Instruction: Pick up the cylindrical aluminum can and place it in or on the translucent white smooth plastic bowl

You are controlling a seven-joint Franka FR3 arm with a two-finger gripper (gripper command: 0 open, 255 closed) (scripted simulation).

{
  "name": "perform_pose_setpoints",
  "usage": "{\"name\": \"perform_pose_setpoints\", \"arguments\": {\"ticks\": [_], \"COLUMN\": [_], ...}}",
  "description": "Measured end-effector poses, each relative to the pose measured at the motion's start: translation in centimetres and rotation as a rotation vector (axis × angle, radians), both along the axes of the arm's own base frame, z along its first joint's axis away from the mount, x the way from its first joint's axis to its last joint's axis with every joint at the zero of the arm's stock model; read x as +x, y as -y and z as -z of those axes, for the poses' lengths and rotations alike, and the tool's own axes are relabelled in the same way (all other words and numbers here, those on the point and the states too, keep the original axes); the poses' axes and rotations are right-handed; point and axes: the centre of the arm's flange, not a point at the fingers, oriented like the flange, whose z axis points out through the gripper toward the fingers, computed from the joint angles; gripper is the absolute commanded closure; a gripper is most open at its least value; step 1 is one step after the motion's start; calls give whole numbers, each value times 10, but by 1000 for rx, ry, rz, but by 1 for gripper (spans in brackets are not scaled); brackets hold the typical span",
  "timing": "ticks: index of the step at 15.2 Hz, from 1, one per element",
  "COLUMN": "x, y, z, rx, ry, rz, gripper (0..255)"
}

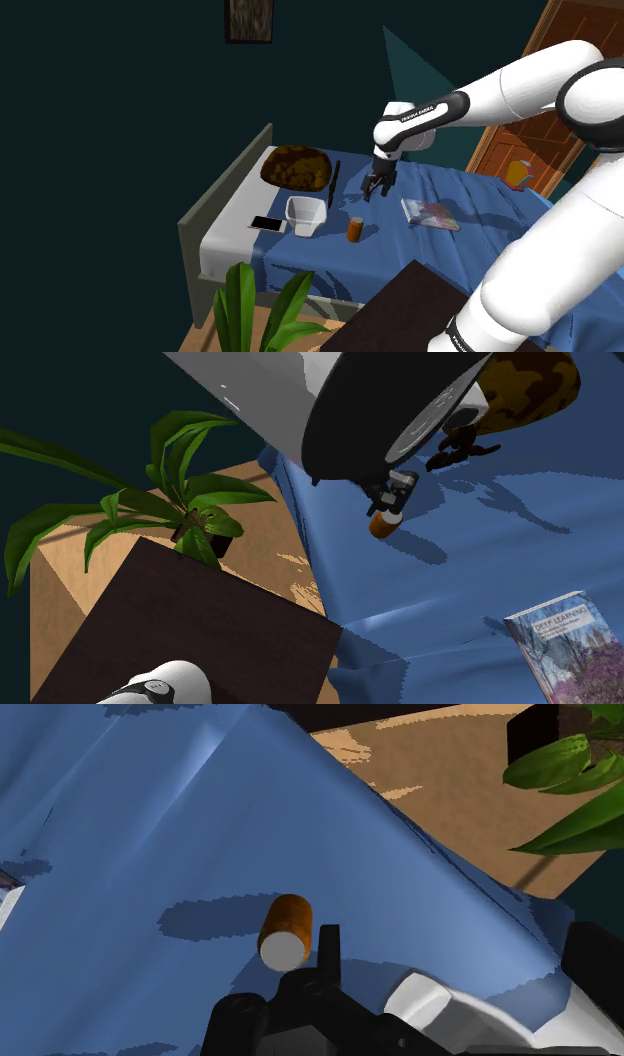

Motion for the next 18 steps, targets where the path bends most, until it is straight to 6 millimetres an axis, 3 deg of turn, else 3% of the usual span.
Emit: {"name": "perform_pose_setpoints", "arguments": {"ticks": [18], "x": [107], "y": [97], "z": [190], "rx": [-17], "ry": [-34], "rz": [-13], "gripper": [0]}}
